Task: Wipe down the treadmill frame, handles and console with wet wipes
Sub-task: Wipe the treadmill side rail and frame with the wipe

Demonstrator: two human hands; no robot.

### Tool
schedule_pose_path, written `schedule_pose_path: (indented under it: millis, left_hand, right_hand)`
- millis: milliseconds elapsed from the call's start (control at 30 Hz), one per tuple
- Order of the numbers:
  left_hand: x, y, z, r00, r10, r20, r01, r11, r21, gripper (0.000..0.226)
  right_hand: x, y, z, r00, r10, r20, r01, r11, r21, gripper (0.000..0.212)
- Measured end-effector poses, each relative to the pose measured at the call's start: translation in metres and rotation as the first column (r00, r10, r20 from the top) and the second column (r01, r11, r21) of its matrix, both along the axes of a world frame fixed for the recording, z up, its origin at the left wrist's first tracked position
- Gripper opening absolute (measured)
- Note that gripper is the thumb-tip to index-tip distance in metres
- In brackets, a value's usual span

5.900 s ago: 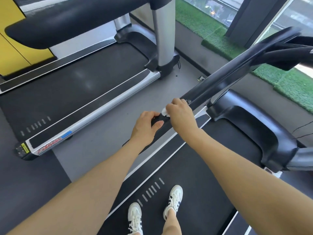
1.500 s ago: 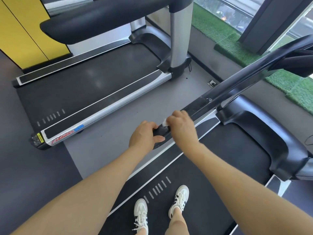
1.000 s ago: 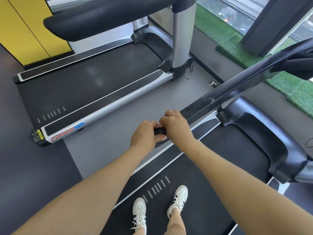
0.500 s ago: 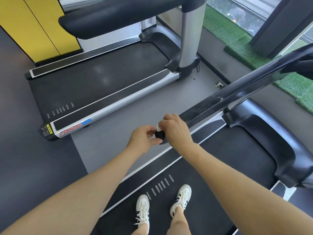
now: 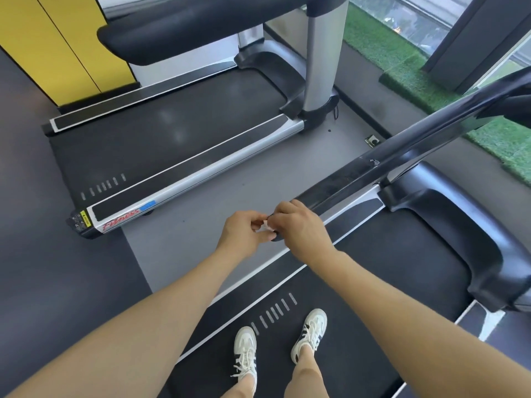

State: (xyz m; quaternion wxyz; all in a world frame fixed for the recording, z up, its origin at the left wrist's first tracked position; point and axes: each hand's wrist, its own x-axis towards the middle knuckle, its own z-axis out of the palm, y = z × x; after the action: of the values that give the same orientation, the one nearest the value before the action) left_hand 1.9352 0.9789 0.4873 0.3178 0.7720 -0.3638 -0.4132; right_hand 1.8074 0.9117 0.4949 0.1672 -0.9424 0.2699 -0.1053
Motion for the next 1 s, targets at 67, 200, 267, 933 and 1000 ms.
schedule_pose_path:
  millis: [67, 200, 267, 933, 1000]
  left_hand:
    - [0.000, 0.000, 0.002, 1.000, 0.003, 0.003, -0.003, 1.000, -0.006, 0.035]
    - [-0.002, 0.001, 0.002, 1.000, -0.014, 0.024, 0.014, 1.000, -0.008, 0.039]
    - [-0.003, 0.001, 0.002, 0.999, -0.017, 0.037, 0.017, 1.000, 0.001, 0.038]
    - [-0.007, -0.004, 0.021, 0.971, -0.144, 0.189, 0.121, 0.984, 0.129, 0.023]
    - [-0.009, -0.009, 0.023, 0.958, -0.175, 0.227, 0.140, 0.977, 0.164, 0.028]
  right_hand:
    - [-0.009, -0.018, 0.004, 0.999, 0.031, -0.032, -0.032, 0.999, -0.035, 0.021]
    - [-0.024, -0.048, 0.003, 0.978, -0.203, 0.041, 0.205, 0.975, -0.082, 0.023]
    - [-0.016, -0.032, 0.001, 0.960, -0.264, 0.088, 0.271, 0.960, -0.070, 0.024]
    - [-0.022, -0.016, 0.001, 0.996, -0.084, -0.034, 0.083, 0.996, -0.019, 0.021]
    - [-0.028, -0.023, 0.005, 0.986, -0.152, -0.064, 0.154, 0.988, 0.028, 0.017]
